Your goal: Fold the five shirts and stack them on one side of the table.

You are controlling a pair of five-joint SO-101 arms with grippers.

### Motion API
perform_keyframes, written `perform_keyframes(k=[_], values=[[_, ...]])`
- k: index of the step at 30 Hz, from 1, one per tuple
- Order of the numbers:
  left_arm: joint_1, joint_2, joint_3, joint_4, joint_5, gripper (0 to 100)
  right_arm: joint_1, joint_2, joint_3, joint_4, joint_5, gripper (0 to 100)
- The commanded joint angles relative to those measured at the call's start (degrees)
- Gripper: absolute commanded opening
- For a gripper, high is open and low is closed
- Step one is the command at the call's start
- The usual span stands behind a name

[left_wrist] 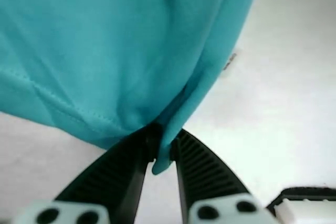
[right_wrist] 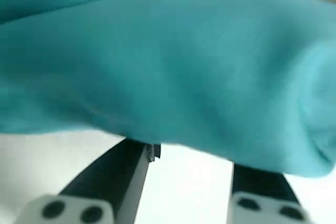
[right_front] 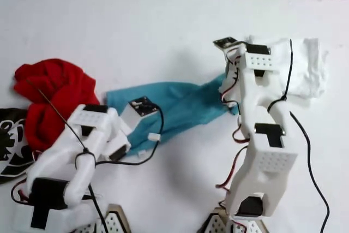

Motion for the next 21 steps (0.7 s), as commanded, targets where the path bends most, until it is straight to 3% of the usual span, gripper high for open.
perform_keyframes(k=[1,9,21], values=[[-3.87,0.09,-0.13,-4.04,0.53,2,-0.4,-4.79,-1.93,2.86,4.66,21.3],[-3.87,0.09,-0.13,-4.04,0.53,2,-1.54,-4.79,4.92,2.86,12.31,21.2],[-3.87,0.09,-0.13,-4.04,0.53,2,-1.71,-1.01,9.05,-14.29,8.18,21.2]])
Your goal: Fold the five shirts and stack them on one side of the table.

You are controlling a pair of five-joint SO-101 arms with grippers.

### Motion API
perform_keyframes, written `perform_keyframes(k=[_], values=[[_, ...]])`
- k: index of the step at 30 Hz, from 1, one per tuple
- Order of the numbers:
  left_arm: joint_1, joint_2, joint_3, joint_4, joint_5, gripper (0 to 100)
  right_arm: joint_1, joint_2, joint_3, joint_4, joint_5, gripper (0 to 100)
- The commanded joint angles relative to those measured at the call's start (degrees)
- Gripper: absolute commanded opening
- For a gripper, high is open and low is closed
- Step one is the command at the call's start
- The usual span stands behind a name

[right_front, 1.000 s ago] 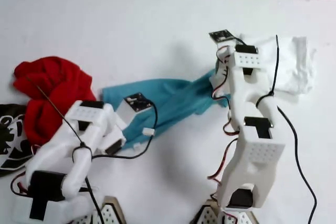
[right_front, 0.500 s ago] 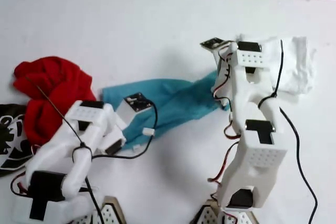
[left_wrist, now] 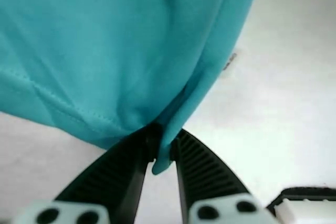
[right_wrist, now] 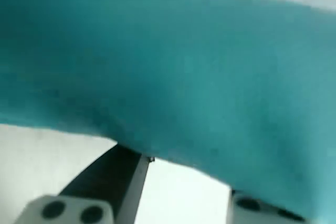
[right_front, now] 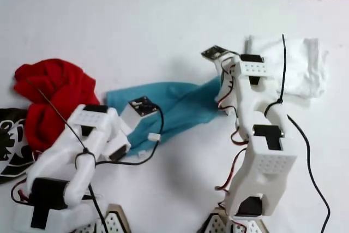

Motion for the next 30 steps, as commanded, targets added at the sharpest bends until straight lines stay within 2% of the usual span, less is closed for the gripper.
perform_keyframes(k=[1,5,9,11,12,19,25,30], values=[[-3.87,0.09,-0.13,-4.04,0.53,2,-0.4,1.19,-0.97,-3.12,-1.32,21.2],[-3.87,0.09,-0.13,-4.04,0.53,2,0.4,6.37,-3.96,-2.95,-1.32,19.5],[-3.87,0.09,-0.13,-4.04,0.53,2,2.24,7.43,-6.42,-2.86,-2.29,0.6],[-3.87,0.09,-0.13,-3.96,0.53,2,4.09,6.9,-7.38,-2.42,-5.1,3.8],[-3.87,0.09,-0.13,-3.96,0.53,2,5.05,6.2,-7.74,-1.98,-5.98,1.9],[-3.87,0.18,-0.13,-4.04,0.53,2,11.03,-4.62,-7.47,4.0,-5.98,1.8],[-3.87,0.18,-0.13,-4.04,0.53,2,11.65,-14.2,-3.52,17.1,3.34,1.8],[-3.87,0.18,-0.13,-4.04,0.53,2,12.79,-22.46,8.97,18.51,8.97,1.8]])
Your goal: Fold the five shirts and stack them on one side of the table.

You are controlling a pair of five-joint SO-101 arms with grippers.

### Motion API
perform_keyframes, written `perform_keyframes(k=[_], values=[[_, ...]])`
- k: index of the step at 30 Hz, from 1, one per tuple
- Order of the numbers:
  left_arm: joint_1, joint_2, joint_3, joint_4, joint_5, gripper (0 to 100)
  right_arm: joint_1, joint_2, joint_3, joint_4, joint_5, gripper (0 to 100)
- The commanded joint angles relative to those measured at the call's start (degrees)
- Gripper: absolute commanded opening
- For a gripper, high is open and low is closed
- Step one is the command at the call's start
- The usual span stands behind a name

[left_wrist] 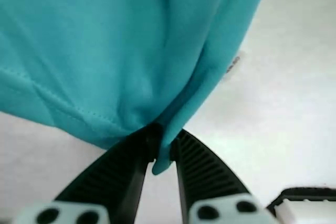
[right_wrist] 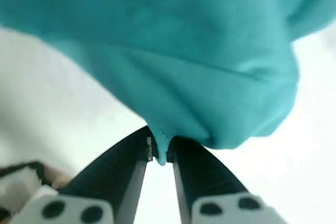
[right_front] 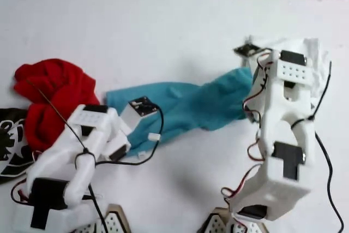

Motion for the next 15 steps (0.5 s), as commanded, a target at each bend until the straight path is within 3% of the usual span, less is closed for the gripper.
perform_keyframes(k=[1,11,15], values=[[-3.87,0.18,-0.13,-3.87,0.53,2,1.63,-8.57,8.09,1.19,4.75,1.8],[-3.87,0.18,-0.13,-3.87,0.53,2,9.89,-22.9,31.82,-10.59,22.24,1.8],[-3.87,0.18,-0.13,-3.78,0.53,2,13.14,-24.13,36.13,-14.46,25.05,1.8]])
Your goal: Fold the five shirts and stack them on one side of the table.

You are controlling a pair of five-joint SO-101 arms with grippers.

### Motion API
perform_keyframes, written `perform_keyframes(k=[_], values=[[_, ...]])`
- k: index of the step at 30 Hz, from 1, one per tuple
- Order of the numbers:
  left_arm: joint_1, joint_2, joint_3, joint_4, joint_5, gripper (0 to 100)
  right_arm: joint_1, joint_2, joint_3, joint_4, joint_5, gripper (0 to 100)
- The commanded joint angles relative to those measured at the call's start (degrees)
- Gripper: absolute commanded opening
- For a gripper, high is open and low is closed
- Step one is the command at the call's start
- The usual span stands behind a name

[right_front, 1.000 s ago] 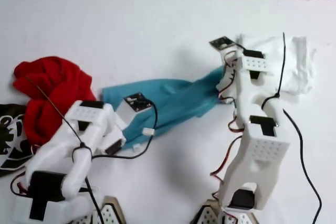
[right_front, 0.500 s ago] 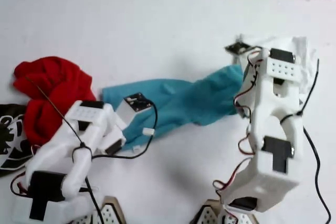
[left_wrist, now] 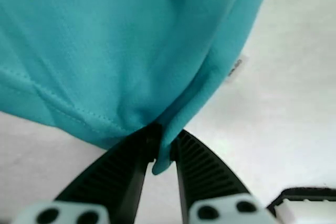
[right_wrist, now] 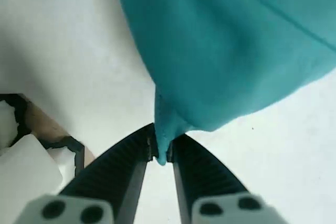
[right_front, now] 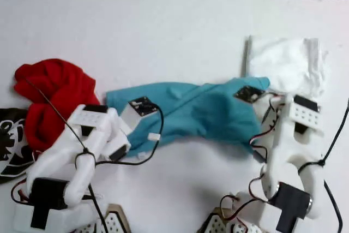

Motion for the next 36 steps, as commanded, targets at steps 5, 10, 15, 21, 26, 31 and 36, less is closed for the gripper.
perform_keyframes(k=[5,10,15,21,26,31,36], values=[[-3.87,0.18,-0.13,-3.78,0.53,2,9.63,-3.21,-0.79,-3.82,1.67,1.8],[-3.87,0.18,-0.13,-3.78,0.53,2,16.31,-3.3,-4.48,-4.88,1.67,1.8],[-3.78,-0.09,-3.3,-0.44,0.53,2,17.45,-3.3,-10.02,-4.44,1.58,1.8],[-3.78,-0.09,-14.46,12.84,0.62,2,15.78,-3.21,-13.01,-4.26,-4.48,1.8],[-3.78,0.35,-14.64,13.63,0.44,2,15.78,-3.21,-8.26,0.13,-4.75,1.8],[-0.26,0.35,-14.64,13.54,0.53,2,15.69,-3.21,-5.89,3.47,-4.66,2.5],[5.36,0.35,-14.55,13.54,3.6,2,15.96,-3.56,-6.07,8.75,-1.76,15.2]])
